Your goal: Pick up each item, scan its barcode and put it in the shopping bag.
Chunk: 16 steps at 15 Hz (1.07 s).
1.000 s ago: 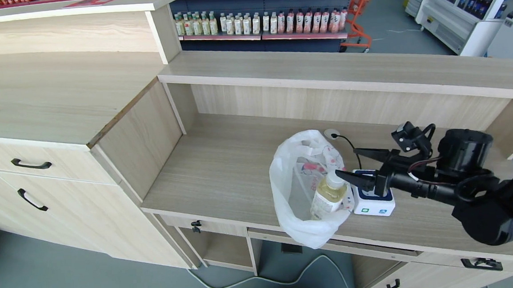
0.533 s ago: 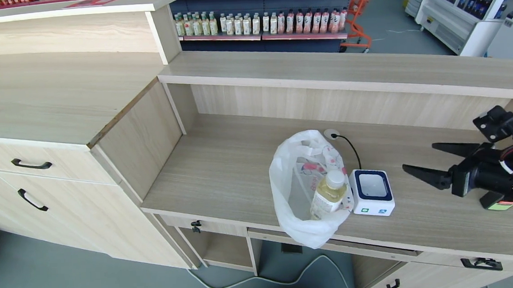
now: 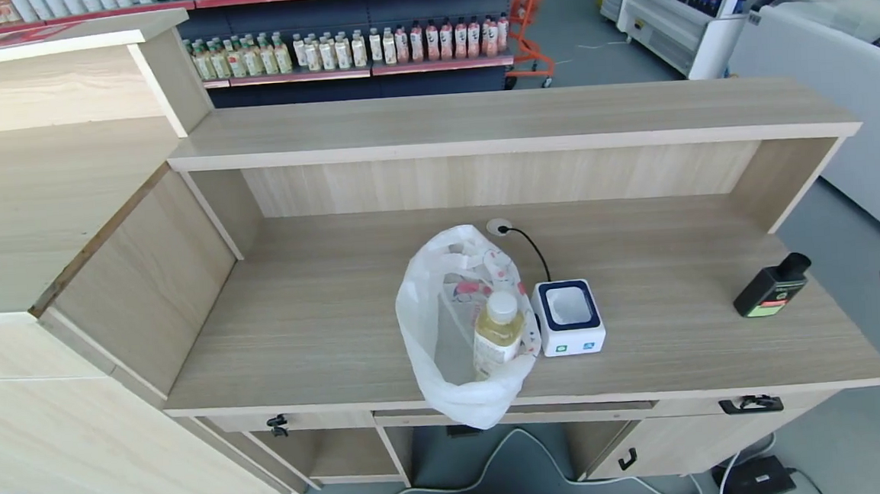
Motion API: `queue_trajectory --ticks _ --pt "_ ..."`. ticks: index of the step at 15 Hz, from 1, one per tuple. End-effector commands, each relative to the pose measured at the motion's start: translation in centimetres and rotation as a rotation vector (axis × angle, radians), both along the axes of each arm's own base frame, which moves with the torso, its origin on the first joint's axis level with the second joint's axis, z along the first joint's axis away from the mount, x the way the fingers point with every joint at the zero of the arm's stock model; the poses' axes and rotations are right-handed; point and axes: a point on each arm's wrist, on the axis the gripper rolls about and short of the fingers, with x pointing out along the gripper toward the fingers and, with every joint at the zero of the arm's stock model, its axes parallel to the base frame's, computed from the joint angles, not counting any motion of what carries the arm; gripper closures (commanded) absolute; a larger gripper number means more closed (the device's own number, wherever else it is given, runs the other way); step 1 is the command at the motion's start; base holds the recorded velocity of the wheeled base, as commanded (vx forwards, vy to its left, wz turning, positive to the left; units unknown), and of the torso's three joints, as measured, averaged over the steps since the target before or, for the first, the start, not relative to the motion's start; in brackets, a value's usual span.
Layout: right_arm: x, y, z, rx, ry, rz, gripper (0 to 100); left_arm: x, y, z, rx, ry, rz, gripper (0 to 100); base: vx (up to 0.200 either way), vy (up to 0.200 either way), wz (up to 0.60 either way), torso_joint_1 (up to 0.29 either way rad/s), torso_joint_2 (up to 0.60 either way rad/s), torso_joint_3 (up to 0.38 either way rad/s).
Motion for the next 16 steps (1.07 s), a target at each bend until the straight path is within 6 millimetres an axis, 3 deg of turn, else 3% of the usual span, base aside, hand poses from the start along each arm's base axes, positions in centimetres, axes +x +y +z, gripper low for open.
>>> queue_trajectory --ticks 1,3,5,8,11,14,16 --pt "-0.2 -4.5 -1.7 -0.067 0.132 -0.273 0 0.0 0.0 0.0 0.000 0.000 -0.001 0 0.000 0.000 0.00 0.000 0.00 0.000" --pt "0.5 -6.7 -2.6 -0.085 0.161 -0.312 0 0.0 0.0 0.0 0.000 0.000 -0.001 0 0.000 0.000 0.00 0.000 0.00 0.000" --pt "2.6 -9.2 -4.2 -0.119 0.165 -0.320 0 0.0 0.0 0.0 0.000 0.000 -0.001 0 0.000 0.000 0.00 0.000 0.00 0.000" --pt "4.9 -11.0 -7.0 -0.137 0.166 -0.311 0 0.0 0.0 0.0 0.000 0.000 -0.001 0 0.000 0.000 0.00 0.000 0.00 0.000" --pt "5.6 -11.2 -8.2 -0.115 0.171 -0.269 0 0.0 0.0 0.0 0.000 0.000 -0.001 0 0.000 0.000 0.00 0.000 0.00 0.000" --pt "8.1 -9.7 -9.4 -0.029 0.133 -0.148 0 0.0 0.0 0.0 0.000 0.000 -0.001 0 0.000 0.000 0.00 0.000 0.00 0.000" --pt "9.6 -9.4 -9.2 -0.021 0.096 -0.119 0 0.0 0.0 0.0 0.000 -0.001 -0.001 0 0.000 0.000 0.00 0.000 0.00 0.000"
